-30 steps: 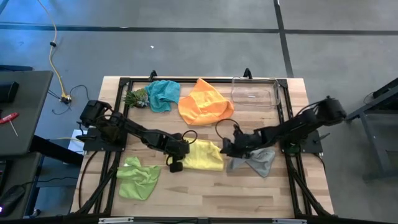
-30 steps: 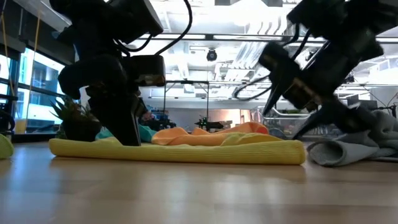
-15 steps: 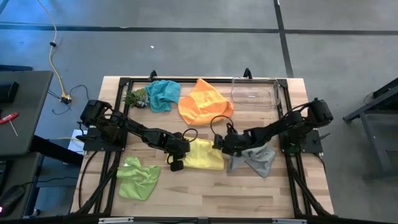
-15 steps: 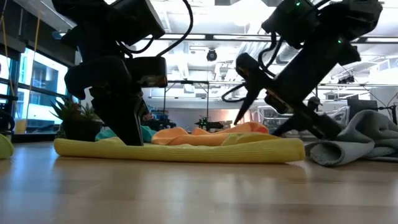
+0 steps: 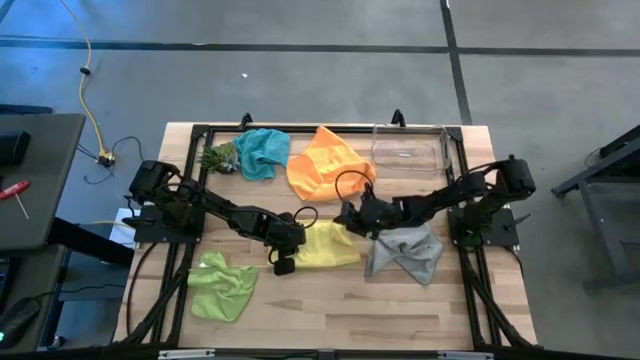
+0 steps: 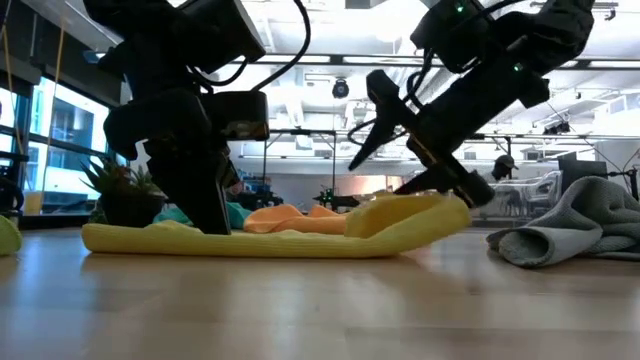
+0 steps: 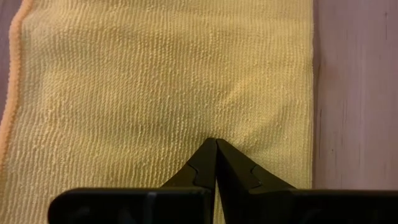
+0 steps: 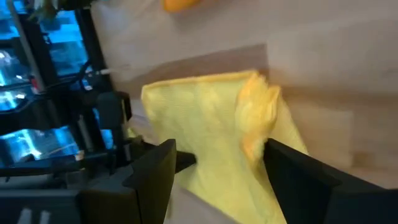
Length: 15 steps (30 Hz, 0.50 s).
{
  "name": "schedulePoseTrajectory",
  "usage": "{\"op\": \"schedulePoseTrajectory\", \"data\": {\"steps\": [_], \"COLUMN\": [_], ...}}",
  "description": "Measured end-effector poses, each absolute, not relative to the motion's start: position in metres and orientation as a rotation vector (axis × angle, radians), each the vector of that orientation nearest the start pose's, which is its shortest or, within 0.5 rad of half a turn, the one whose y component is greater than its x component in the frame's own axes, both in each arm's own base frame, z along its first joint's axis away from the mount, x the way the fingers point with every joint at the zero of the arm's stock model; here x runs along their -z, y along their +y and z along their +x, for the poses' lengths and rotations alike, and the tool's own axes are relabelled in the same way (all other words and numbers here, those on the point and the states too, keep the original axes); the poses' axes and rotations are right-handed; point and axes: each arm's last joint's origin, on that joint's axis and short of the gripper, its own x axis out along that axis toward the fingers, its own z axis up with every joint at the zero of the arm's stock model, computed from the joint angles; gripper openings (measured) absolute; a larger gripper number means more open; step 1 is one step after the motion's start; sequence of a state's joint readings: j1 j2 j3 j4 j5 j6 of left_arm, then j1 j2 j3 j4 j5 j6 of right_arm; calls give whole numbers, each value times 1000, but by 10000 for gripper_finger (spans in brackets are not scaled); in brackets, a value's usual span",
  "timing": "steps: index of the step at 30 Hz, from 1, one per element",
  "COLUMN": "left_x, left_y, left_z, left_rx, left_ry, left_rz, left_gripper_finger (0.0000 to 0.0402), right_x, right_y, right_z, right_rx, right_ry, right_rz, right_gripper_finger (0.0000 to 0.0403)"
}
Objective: Fold microfiber towels
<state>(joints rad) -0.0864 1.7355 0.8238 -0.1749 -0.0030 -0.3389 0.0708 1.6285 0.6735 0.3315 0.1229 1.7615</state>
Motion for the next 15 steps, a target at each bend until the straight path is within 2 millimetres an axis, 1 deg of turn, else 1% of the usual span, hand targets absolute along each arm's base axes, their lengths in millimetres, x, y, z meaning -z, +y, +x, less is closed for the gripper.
{"op": "schedulePoseTrajectory", "data": {"steps": [6,11,15], "left_x": [-122,-122,-122], "left_y": [-26,-26,-26], "left_z": [305,305,305], "left_rx": [-110,-111,-110], "left_ry": [1085,1086,1083], "left_rz": [-256,-258,-259], "left_gripper_finger": [0,1,0], "right_x": [-166,-189,-205], "right_y": [6,-1,-1], "right_z": [295,276,264], "right_rx": [568,589,539], "right_ry": [379,387,409], "right_rz": [1558,1418,1309], "right_gripper_finger": [234,234,234]}}
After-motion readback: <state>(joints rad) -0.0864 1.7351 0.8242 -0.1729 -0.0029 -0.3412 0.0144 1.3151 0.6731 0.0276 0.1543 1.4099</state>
